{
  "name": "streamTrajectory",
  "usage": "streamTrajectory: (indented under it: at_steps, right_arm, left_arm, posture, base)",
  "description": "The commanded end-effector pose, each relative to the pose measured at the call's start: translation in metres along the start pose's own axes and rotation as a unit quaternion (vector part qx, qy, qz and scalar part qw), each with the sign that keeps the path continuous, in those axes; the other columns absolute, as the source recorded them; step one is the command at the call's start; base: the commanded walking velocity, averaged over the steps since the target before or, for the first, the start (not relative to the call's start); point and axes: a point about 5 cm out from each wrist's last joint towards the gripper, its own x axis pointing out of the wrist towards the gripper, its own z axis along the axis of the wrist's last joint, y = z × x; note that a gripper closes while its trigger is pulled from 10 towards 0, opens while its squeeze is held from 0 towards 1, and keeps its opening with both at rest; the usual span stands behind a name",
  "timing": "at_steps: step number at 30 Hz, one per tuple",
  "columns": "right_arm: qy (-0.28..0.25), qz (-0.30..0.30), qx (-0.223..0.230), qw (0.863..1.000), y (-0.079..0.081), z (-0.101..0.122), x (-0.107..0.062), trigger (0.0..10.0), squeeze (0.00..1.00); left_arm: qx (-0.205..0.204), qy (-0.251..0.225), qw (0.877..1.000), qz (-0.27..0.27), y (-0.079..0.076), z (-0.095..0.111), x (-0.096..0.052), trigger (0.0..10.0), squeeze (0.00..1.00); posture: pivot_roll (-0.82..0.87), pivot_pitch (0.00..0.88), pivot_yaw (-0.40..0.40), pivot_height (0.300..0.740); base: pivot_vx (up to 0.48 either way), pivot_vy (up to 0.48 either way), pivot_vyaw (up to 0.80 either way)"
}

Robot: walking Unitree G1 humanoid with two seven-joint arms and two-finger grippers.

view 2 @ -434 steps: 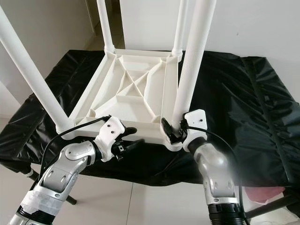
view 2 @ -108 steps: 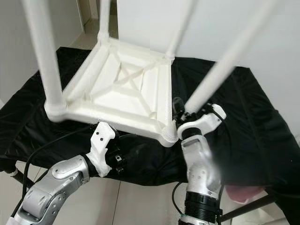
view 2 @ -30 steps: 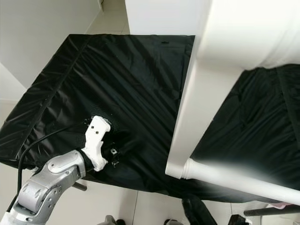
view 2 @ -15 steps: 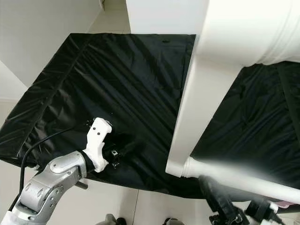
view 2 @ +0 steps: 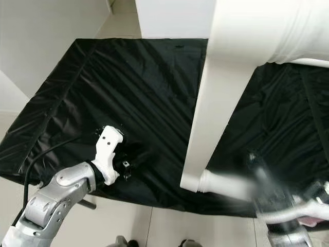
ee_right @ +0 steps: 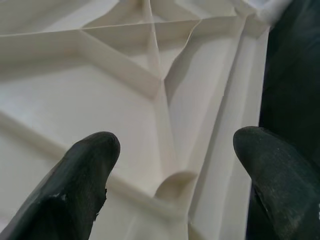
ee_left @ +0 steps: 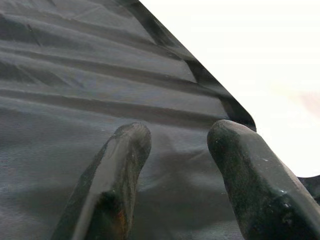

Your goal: Building children table

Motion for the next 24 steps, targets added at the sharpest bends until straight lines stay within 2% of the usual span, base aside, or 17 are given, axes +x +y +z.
streamTrajectory:
  at_steps: [1,3,4,5,7,8,12,14,18,21,22,23,24]
  right_arm:
    - [-0.014,-0.034,-0.032,0.999,-0.001,-0.003,0.015,10.0,0.00]
    - [-0.014,-0.034,-0.032,0.999,-0.001,-0.003,0.015,10.0,0.00]
    - [-0.023,-0.047,-0.042,0.998,-0.005,-0.003,0.023,10.0,0.00]
    - [-0.023,-0.047,-0.042,0.998,-0.005,-0.003,0.023,10.0,0.00]
    - [-0.040,-0.077,-0.070,0.994,-0.012,-0.002,0.041,10.0,0.00]
    - [-0.040,-0.077,-0.070,0.994,-0.012,-0.002,0.041,10.0,0.00]
    - [-0.056,-0.121,-0.130,0.982,-0.018,0.001,0.066,10.0,0.00]
    - [-0.056,-0.121,-0.130,0.982,-0.018,0.001,0.066,10.0,0.00]
    - [-0.048,-0.141,-0.196,0.969,-0.013,-0.005,0.079,10.0,0.00]
    - [-0.046,-0.142,-0.202,0.968,-0.012,-0.008,0.080,10.0,0.00]
    - [-0.038,-0.172,-0.253,0.951,-0.013,-0.016,0.085,10.0,0.00]
    - [-0.034,-0.183,-0.277,0.943,-0.014,-0.020,0.086,10.0,0.00]
    - [-0.034,-0.183,-0.277,0.943,-0.014,-0.020,0.086,10.0,0.00]
  left_arm:
    - [0.004,0.004,1.000,0.006,0.005,-0.003,-0.002,10.0,0.00]
    - [0.004,0.004,1.000,0.006,0.005,-0.003,-0.002,10.0,0.00]
    - [0.007,0.001,1.000,0.016,0.009,-0.002,-0.003,10.0,0.00]
    - [0.007,0.001,1.000,0.016,0.009,-0.002,-0.003,10.0,0.00]
    - [0.019,-0.012,0.999,0.045,0.020,0.004,-0.003,10.0,0.00]
    - [0.019,-0.012,0.999,0.045,0.020,0.004,-0.003,10.0,0.00]
    - [0.030,-0.051,0.992,0.109,0.042,0.020,-0.006,10.0,0.00]
    - [0.030,-0.051,0.992,0.109,0.042,0.020,-0.006,10.0,0.00]
    - [0.031,-0.075,0.985,0.152,0.053,0.026,-0.008,10.0,0.00]
    - [0.034,-0.077,0.984,0.155,0.054,0.026,-0.008,10.0,0.00]
    - [0.030,-0.080,0.982,0.168,0.057,0.025,-0.006,10.0,0.00]
    - [0.026,-0.081,0.981,0.176,0.059,0.024,-0.005,10.0,0.00]
    - [0.026,-0.081,0.981,0.176,0.059,0.024,-0.005,10.0,0.00]
  posture:
    - [-0.11,0.169,0.095,0.740]
    - [-0.11,0.169,0.095,0.740]
    - [-0.11,0.169,0.089,0.740]
    - [-0.11,0.169,0.089,0.740]
    - [-0.11,0.160,0.062,0.740]
    - [-0.11,0.160,0.062,0.740]
    - [-0.12,0.151,0.040,0.740]
    - [-0.12,0.151,0.040,0.740]
    - [-0.13,0.135,0.042,0.740]
    - [-0.13,0.135,0.042,0.740]
    - [-0.13,0.133,0.042,0.740]
    - [-0.13,0.133,0.042,0.740]
    - [-0.13,0.133,0.042,0.740]
  base:
    - [0.000,0.000,0.00]
    - [0.000,0.000,0.00]
    - [0.000,0.000,0.00]
    - [0.000,0.000,0.00]
    - [0.000,0.000,0.00]
    - [0.000,0.000,0.00]
    - [0.000,0.000,0.00]
    - [0.000,0.000,0.00]
    - [0.000,0.000,0.00]
    - [0.000,0.000,0.00]
    - [0.000,0.000,0.00]
    - [0.000,0.000,0.00]
    - [0.000,0.000,0.00]
